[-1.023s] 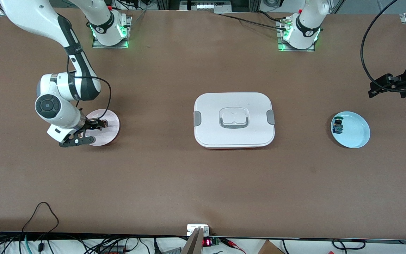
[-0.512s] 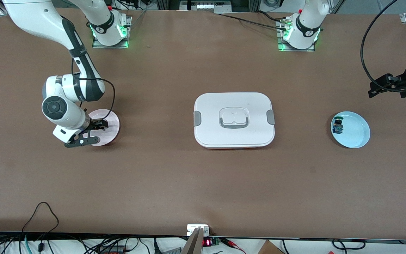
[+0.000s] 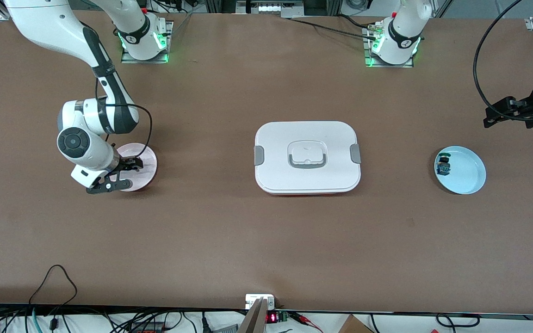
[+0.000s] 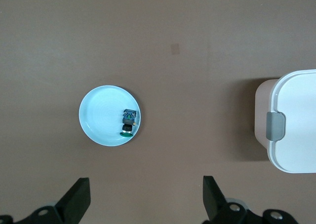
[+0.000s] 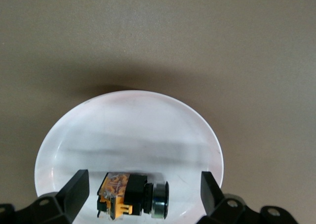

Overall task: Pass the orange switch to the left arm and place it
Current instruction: 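Close the right gripper on the orange switch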

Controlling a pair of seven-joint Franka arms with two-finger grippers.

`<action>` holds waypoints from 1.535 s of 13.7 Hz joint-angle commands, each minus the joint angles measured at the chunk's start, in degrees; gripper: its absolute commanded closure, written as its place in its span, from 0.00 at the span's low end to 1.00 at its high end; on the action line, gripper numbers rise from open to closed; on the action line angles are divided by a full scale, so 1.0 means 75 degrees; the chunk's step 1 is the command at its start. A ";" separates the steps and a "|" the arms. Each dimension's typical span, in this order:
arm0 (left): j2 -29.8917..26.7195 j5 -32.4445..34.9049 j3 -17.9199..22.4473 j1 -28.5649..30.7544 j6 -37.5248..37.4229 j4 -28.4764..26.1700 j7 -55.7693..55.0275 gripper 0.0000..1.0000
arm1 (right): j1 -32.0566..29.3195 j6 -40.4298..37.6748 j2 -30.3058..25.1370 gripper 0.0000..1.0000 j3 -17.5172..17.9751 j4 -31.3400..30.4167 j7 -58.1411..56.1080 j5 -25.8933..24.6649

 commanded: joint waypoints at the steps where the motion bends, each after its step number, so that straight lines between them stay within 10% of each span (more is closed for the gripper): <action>1: 0.0100 -0.0120 -0.0019 0.0027 -0.0189 0.0256 -0.0021 0.00 | 0.0026 0.0172 0.0029 0.00 0.0005 -0.0155 0.0137 -0.0036; 21: 0.0111 -0.0026 -0.0019 -0.0031 -0.0165 0.0268 0.0026 0.00 | 0.0166 0.0523 0.0017 0.00 0.0005 -0.0882 0.0230 -0.0130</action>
